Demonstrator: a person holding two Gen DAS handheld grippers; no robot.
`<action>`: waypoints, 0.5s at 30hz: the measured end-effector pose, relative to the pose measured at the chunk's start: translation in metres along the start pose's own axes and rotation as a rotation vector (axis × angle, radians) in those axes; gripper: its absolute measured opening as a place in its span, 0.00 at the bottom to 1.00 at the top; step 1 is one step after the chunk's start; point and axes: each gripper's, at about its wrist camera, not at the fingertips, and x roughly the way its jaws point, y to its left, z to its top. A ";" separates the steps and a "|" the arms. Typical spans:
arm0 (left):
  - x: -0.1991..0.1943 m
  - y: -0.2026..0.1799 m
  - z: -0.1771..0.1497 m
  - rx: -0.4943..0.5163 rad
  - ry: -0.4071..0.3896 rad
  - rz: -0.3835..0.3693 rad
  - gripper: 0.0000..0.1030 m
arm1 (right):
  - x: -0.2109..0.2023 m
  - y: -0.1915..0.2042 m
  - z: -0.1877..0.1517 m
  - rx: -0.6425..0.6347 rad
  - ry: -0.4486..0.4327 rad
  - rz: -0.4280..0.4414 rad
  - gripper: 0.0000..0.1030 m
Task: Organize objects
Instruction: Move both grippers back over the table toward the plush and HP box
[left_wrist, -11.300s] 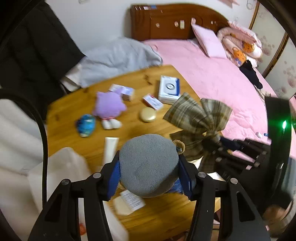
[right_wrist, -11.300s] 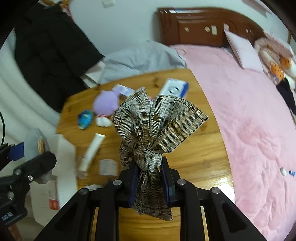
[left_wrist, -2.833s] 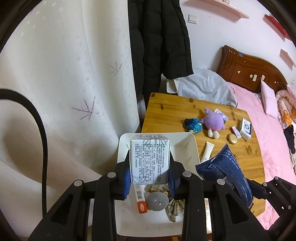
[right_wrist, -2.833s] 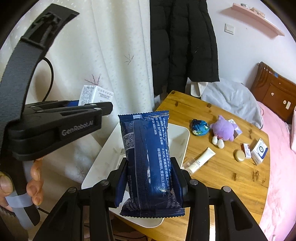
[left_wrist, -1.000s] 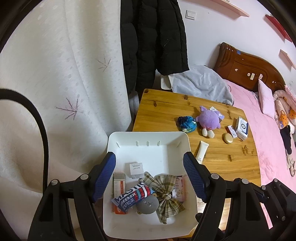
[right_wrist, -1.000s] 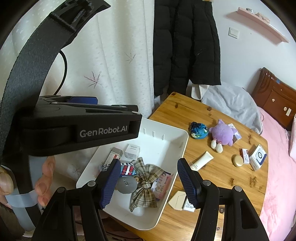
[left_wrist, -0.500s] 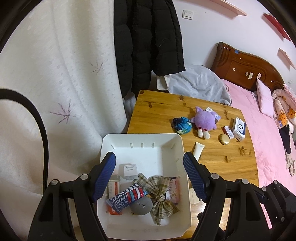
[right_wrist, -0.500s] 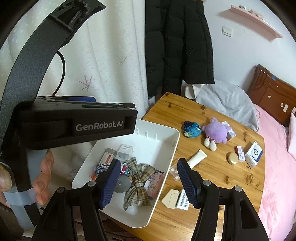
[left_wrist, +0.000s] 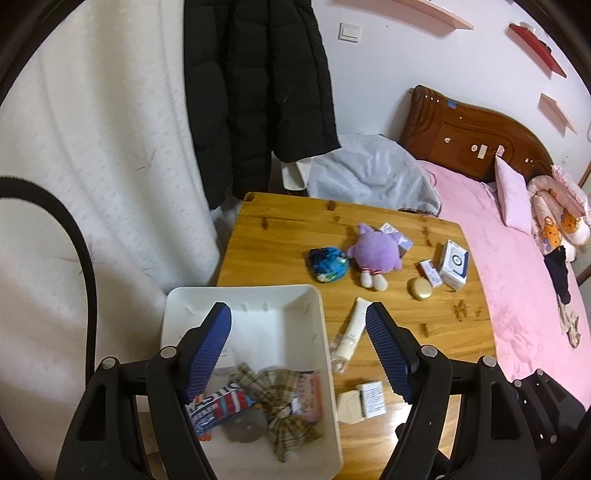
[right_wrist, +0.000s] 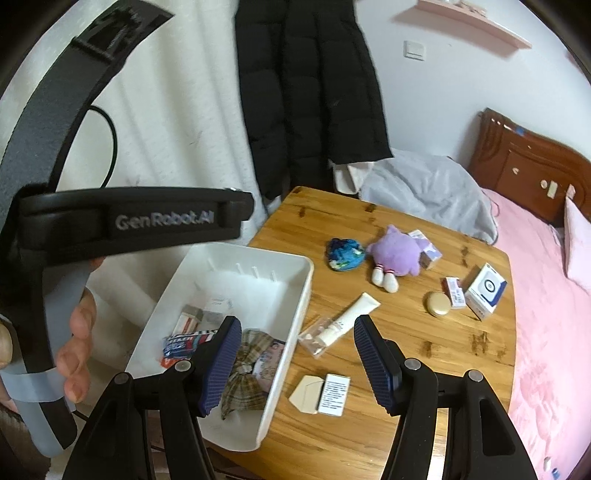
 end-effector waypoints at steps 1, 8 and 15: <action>0.001 -0.004 0.003 -0.001 0.000 0.000 0.76 | -0.001 -0.006 0.000 0.011 -0.001 0.000 0.63; 0.012 -0.035 0.025 0.014 -0.002 0.002 0.82 | -0.002 -0.064 0.001 0.117 -0.022 -0.031 0.63; 0.042 -0.083 0.052 0.069 0.040 -0.024 0.91 | 0.009 -0.133 0.001 0.210 -0.023 -0.095 0.63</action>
